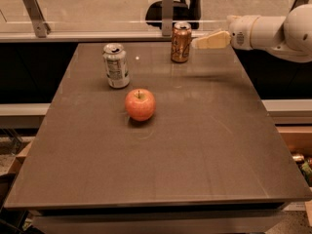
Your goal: Pick orange can
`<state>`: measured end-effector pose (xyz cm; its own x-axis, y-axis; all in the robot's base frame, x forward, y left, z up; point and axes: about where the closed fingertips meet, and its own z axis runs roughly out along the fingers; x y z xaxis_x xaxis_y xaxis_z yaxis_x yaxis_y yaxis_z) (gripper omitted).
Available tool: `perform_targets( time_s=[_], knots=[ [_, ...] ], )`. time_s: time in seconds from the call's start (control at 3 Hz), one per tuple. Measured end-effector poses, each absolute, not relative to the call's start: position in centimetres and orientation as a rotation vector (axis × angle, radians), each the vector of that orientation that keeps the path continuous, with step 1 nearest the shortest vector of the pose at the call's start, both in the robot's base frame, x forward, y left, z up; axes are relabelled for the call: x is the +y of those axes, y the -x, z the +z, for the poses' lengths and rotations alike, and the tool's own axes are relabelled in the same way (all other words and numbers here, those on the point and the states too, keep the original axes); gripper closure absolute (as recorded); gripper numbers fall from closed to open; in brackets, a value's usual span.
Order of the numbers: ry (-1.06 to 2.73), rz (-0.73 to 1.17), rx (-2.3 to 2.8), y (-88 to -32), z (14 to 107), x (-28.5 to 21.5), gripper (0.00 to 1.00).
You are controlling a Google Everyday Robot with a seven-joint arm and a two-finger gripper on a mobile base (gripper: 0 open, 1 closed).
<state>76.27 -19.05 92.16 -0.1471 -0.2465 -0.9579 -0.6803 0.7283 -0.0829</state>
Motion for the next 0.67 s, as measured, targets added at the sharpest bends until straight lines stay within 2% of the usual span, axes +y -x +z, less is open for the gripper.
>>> perform_targets(
  time_s=[0.67],
  knots=[
    [0.750,0.528,1.637,-77.8,91.3,-14.7,0.00]
  ],
)
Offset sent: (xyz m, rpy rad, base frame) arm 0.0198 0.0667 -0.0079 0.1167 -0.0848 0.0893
